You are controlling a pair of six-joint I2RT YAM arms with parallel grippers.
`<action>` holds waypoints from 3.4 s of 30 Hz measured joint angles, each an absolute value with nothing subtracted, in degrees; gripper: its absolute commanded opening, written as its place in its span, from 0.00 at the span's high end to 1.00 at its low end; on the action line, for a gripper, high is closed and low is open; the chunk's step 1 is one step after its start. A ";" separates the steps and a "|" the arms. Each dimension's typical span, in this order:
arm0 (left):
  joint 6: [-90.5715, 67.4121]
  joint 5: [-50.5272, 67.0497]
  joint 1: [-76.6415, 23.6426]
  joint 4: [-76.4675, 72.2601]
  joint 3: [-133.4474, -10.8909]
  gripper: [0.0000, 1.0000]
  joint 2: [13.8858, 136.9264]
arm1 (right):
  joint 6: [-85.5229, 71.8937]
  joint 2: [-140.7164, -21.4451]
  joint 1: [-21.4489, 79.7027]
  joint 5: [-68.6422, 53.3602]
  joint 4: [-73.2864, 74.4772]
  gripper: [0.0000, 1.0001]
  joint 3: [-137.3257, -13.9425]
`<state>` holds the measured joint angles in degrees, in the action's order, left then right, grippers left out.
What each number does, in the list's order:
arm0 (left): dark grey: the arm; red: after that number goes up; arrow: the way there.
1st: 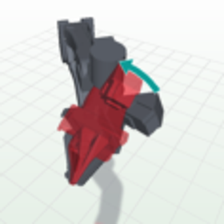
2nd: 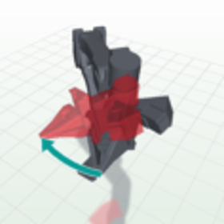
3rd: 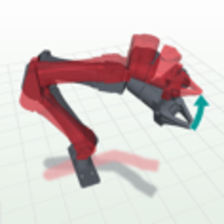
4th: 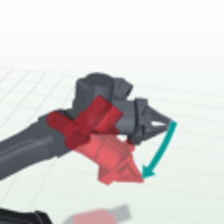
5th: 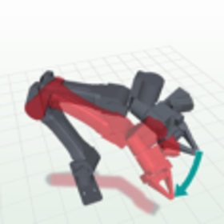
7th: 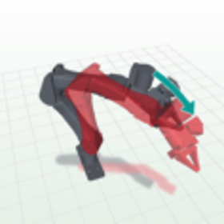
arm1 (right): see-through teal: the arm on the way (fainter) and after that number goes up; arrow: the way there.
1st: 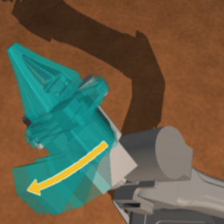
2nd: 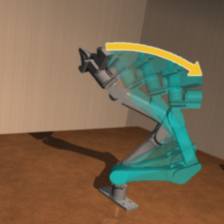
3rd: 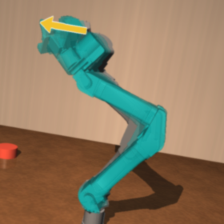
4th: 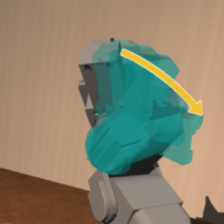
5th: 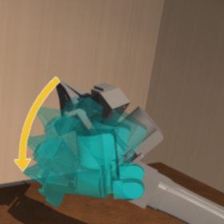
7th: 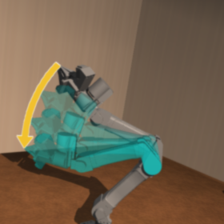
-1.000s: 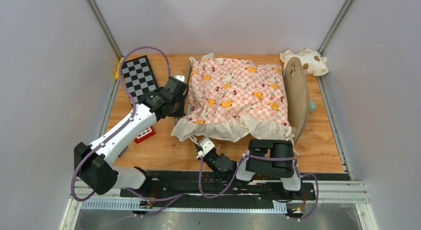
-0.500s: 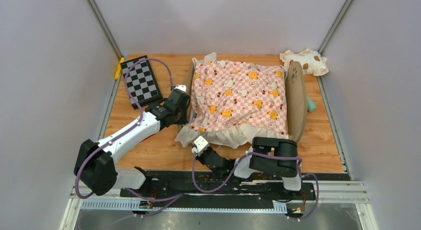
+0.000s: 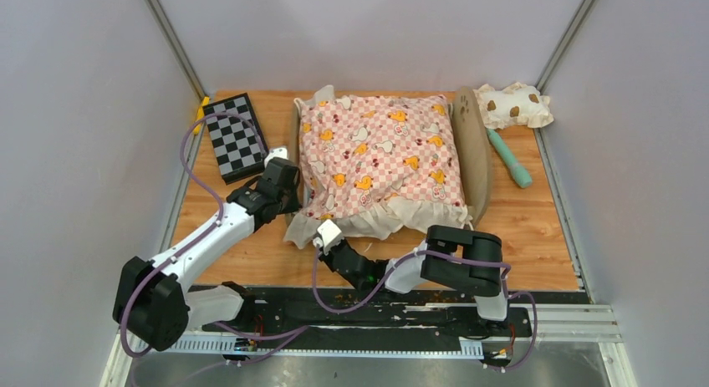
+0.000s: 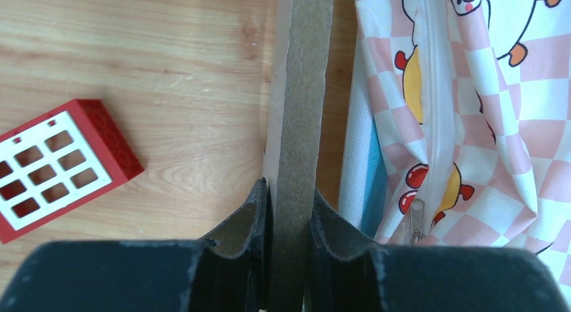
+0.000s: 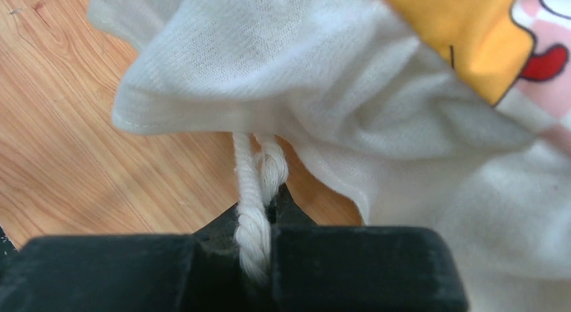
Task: Set up the pet bed
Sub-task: Cross the ropes on the bed frame.
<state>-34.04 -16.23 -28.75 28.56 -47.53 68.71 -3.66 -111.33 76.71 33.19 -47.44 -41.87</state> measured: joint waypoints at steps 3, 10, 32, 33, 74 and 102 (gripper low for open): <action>-36.21 -18.02 -27.55 28.93 -46.59 1.00 67.55 | -4.08 -111.35 76.66 32.88 -46.41 1.00 -42.83; -40.40 -21.12 -26.26 28.34 -48.45 1.00 70.83 | -4.73 -111.22 74.56 30.22 -43.33 1.00 -43.72; -43.46 -12.47 -24.97 18.72 -51.48 0.25 73.78 | -7.42 -104.18 67.51 12.01 -14.39 1.00 -49.84; -43.07 -12.21 -24.97 18.65 -51.48 0.22 73.17 | -7.46 -103.92 67.37 11.35 -12.78 0.98 -50.30; -32.64 -12.14 -25.08 28.80 -50.94 0.18 54.48 | -5.85 -100.57 67.31 4.99 -8.21 0.54 -56.45; -31.97 -12.75 -25.08 29.91 -50.30 0.18 53.82 | -9.50 -110.59 62.63 6.07 -12.23 0.48 -61.67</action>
